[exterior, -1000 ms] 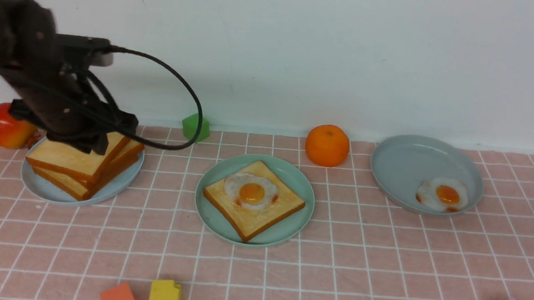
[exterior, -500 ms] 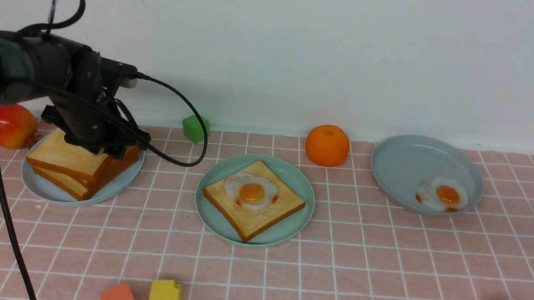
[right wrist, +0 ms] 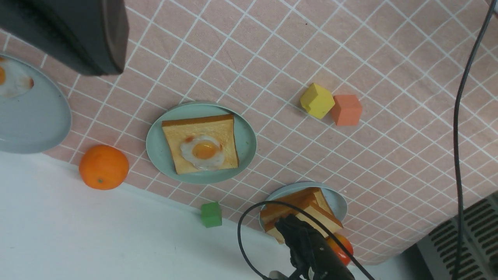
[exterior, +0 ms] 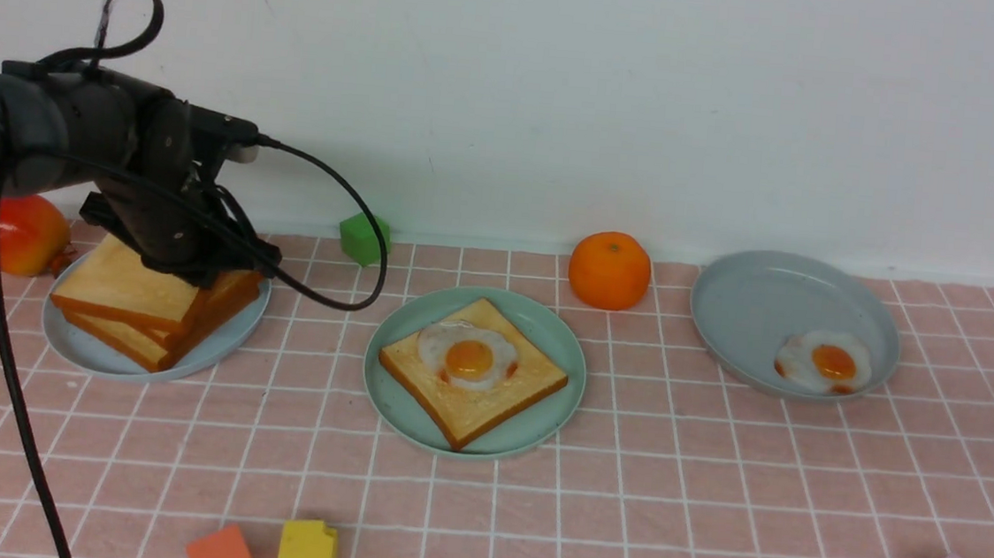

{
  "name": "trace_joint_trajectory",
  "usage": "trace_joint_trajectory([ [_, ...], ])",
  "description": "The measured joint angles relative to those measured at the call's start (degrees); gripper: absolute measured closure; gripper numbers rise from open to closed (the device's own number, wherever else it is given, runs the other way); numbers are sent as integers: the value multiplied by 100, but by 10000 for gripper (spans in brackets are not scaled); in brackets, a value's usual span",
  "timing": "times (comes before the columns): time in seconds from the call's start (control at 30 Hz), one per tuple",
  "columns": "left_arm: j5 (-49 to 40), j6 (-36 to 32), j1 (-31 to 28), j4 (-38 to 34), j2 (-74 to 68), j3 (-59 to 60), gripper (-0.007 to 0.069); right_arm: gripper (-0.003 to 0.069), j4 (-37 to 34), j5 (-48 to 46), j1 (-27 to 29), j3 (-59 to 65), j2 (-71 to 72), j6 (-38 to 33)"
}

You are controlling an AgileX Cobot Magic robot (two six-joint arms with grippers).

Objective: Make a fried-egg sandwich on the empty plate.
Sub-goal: Use the left arm to grab a slice of bread, then use the left arm to place a slice of bread on the fried egg in the middle

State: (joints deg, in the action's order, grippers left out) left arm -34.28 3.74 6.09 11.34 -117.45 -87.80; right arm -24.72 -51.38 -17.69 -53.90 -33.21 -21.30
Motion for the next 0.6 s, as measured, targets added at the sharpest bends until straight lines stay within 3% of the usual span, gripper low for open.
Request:
trace_joint_trajectory([
  [0.37,-183,-62,46,133,1159,0,638,645,-18,-5,0,0,0,13],
  [0.6,-504,-374,894,151,1693,0,638,645,19,-12,0,0,0,13],
])
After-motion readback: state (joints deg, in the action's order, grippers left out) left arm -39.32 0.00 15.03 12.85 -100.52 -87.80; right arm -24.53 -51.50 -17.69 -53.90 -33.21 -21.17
